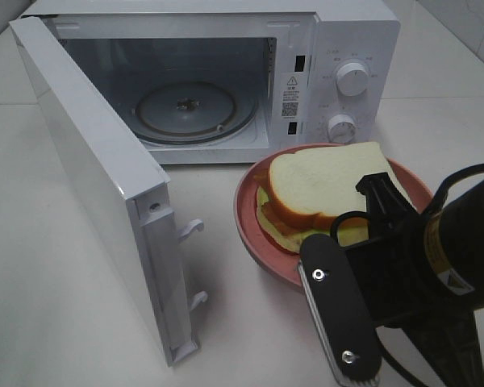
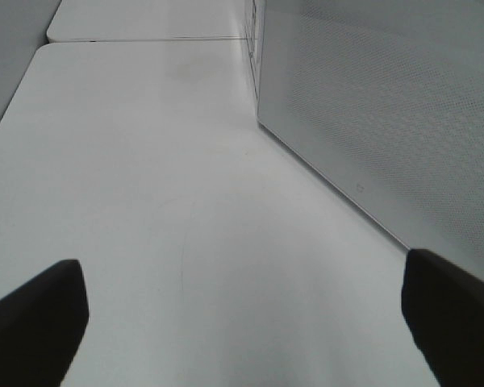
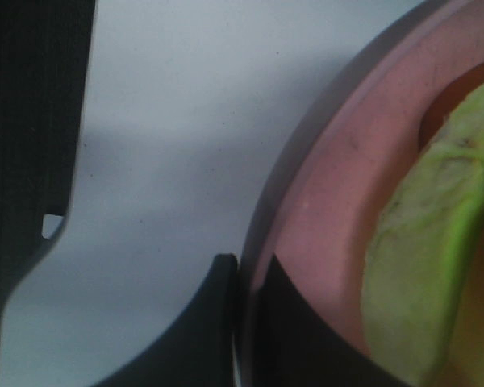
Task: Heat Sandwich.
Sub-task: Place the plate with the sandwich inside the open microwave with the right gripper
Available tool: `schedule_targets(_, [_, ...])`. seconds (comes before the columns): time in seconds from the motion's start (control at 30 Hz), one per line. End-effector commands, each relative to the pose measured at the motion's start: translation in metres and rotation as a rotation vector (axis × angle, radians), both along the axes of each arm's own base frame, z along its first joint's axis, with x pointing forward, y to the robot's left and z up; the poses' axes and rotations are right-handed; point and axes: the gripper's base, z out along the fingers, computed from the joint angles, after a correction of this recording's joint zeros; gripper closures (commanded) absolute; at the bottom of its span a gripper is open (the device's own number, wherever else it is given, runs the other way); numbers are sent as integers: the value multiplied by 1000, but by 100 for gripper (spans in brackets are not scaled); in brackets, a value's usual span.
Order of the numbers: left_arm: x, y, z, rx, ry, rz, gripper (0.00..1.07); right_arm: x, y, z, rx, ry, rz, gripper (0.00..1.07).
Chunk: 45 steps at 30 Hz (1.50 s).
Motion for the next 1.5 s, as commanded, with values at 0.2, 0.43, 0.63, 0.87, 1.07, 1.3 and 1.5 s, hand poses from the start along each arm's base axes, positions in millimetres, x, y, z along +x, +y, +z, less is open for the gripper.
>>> schedule_targets(0.2, [-4, -1, 0, -10, -35, -2, 3, 18, -16, 1, -47, 10, 199, 107])
schedule_targets(0.43, [-4, -1, 0, -10, -35, -2, 3, 34, -29, 2, -14, 18, 291, 107])
schedule_targets(0.63, [-4, -1, 0, -10, -35, -2, 3, 48, -39, 8, 36, 7, 296, 107])
schedule_targets(0.87, [-4, -1, 0, -10, -35, -2, 3, 52, -37, 15, 75, 4, 306, 107])
schedule_targets(1.07, [-4, -1, 0, -10, -35, -2, 3, 58, -32, 18, 85, 12, 309, 107])
schedule_targets(1.3, [-4, -1, 0, -10, -35, -2, 3, 66, -17, 18, 111, 30, 359, 107])
schedule_targets(1.5, [-4, -1, 0, -10, -35, -2, 3, 75, -1, 18, 114, 35, 391, 107])
